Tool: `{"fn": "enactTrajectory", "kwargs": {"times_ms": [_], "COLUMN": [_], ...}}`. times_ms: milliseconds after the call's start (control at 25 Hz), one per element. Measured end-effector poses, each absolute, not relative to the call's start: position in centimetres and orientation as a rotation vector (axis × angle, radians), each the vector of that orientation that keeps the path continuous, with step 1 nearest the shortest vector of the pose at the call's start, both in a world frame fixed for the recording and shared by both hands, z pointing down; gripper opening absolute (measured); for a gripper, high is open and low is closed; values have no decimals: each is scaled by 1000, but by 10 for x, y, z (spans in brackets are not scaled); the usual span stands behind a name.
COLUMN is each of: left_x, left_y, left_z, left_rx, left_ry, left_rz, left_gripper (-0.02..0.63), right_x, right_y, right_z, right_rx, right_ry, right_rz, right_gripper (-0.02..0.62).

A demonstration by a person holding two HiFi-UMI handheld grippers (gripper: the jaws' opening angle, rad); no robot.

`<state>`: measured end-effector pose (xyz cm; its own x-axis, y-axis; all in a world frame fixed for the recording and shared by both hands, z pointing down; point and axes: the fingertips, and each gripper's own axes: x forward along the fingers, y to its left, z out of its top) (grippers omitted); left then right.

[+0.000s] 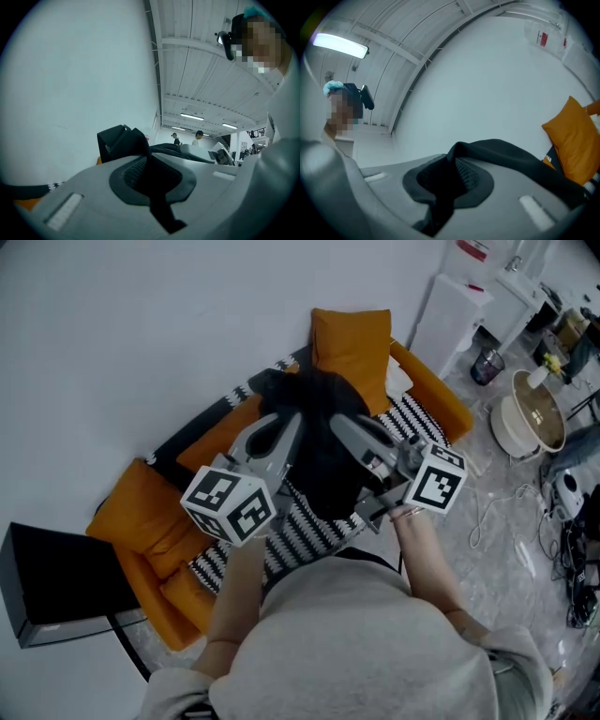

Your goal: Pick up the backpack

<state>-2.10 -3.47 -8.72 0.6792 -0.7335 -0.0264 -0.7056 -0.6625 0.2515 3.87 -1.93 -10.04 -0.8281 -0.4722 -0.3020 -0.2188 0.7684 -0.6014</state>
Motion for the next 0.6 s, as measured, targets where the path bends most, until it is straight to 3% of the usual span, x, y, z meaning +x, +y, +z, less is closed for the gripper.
{"fn": "enactTrajectory", "kwargs": {"times_ms": [600], "left_x": [-21], "left_y": [-21], "left_z": [-79], "left_rx": [2663], "left_ry": [-1167], "left_rz": [-143], "left_gripper": [15], "right_x": [36], "right_y": [-7], "right_z": [-94], "right_rx": [-525], "right_ry": [2488], "right_rz": [-816], "right_gripper": [43]}}
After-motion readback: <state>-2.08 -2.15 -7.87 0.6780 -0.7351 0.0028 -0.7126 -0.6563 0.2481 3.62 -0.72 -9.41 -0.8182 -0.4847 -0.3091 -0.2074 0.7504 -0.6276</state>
